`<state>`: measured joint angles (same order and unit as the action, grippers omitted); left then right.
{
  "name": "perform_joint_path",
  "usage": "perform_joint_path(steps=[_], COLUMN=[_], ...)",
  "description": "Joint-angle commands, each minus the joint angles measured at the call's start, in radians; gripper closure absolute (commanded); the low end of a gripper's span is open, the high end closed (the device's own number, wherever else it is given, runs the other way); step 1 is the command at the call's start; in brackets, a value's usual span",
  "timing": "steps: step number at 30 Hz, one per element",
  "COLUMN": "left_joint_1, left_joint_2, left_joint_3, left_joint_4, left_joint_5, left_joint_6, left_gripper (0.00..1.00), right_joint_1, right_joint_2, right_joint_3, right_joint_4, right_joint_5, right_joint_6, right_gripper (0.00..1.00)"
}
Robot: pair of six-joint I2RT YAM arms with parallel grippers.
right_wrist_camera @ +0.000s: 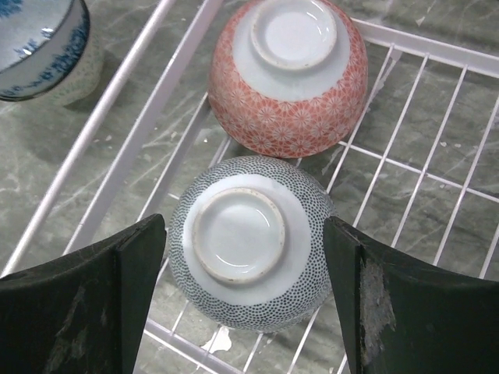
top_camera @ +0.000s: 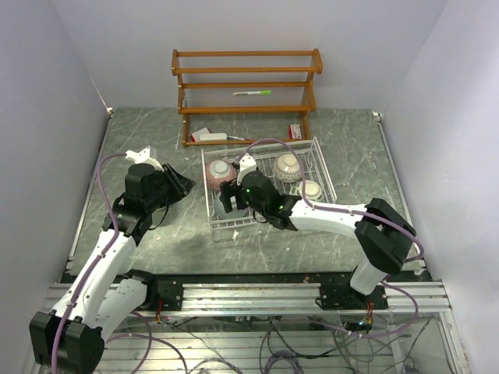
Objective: Unload the bowls from the dish rack
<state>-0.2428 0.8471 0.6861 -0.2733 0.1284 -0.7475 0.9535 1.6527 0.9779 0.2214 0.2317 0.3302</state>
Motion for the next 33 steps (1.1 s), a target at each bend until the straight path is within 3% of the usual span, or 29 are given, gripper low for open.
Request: perform_joint_path(steps=[1, 17, 23, 33], left_joint_1=[0.005, 0.005, 0.005, 0.005], left_joint_2=[-0.007, 0.028, 0.033, 0.027], left_joint_3=[-0.007, 0.003, 0.003, -0.013], left_joint_4=[0.020, 0.017, 0.016, 0.020], left_joint_5=[0.025, 0.006, 0.007, 0.007], left_joint_6=[0.017, 0.021, 0.020, 0.008], left_gripper=[0.60, 0.62, 0.62, 0.63], right_joint_1=[0.021, 0.064, 0.070, 0.084], right_joint_2=[0.040, 0.084, 0.088, 0.083], right_joint_3=[0.044, 0.071, 0.058, 0.068], right_joint_4=[0.001, -0.035, -0.034, -0.061], right_joint_5=[0.095, 0.181, 0.181, 0.207], right_joint_6=[-0.031, -0.036, -0.014, 0.005], right_gripper=[0.20, 0.42, 0.38, 0.74])
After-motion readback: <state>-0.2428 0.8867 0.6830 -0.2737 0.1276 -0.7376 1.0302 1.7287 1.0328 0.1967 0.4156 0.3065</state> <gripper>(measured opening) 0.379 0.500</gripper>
